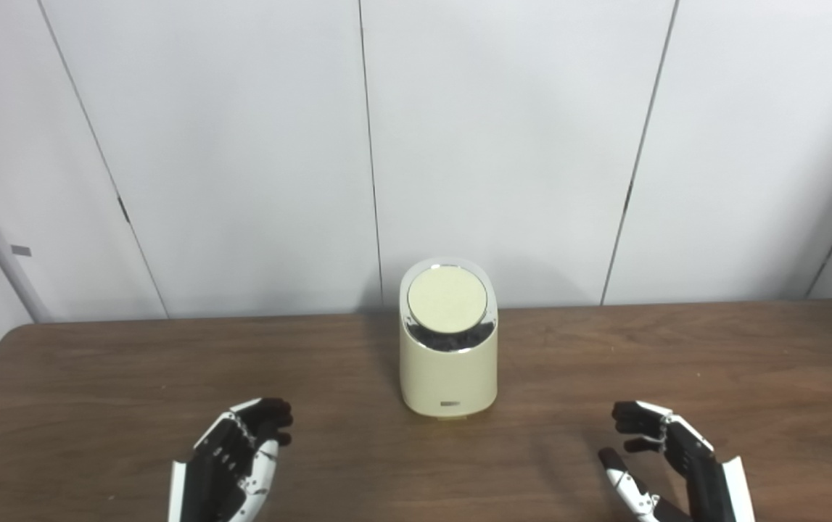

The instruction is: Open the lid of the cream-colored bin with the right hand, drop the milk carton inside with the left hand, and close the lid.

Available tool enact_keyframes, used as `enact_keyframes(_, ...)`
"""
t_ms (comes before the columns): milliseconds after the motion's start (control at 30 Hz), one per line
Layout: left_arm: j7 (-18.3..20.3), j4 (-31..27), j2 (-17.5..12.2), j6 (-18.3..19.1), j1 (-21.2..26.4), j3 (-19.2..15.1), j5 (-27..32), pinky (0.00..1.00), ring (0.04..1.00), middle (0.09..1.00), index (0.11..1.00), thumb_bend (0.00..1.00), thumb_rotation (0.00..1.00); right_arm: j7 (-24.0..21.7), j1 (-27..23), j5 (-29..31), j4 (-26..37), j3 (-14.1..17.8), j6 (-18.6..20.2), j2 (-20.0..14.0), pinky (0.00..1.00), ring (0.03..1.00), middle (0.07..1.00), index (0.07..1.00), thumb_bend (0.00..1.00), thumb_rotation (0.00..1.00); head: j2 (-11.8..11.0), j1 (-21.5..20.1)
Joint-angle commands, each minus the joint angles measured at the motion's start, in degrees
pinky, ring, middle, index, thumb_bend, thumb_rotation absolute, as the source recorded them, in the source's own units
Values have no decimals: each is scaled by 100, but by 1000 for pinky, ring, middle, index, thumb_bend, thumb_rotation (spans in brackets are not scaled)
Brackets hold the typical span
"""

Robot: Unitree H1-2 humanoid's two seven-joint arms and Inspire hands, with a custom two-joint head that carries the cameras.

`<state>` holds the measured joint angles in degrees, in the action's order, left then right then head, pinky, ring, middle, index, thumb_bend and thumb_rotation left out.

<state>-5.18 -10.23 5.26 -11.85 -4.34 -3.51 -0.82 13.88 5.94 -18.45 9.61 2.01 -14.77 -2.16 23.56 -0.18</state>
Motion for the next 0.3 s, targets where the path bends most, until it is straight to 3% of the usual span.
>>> enact_keyframes(0, -72, -162, 42, -74, 2, 45, -138, 593, 662, 658, 638, 250, 130, -13, -84, 38, 89, 17, -98, 25, 562, 643, 659, 637, 234, 208, -2, -3)
enact_keyframes(133, -41, -79, 36, -198, -153, 104, -259, 599, 669, 661, 646, 246, 168, -107, -2, 143, 246, 29, 73, 15, 560, 637, 655, 634, 230, 193, 34, -28)
enact_keyframes(267, 142, -295, -54, 123, -370, 236, -201, 617, 677, 669, 659, 242, 195, -216, 143, 169, 372, -13, 82, -26, 541, 627, 652, 633, 244, 184, 112, -52)
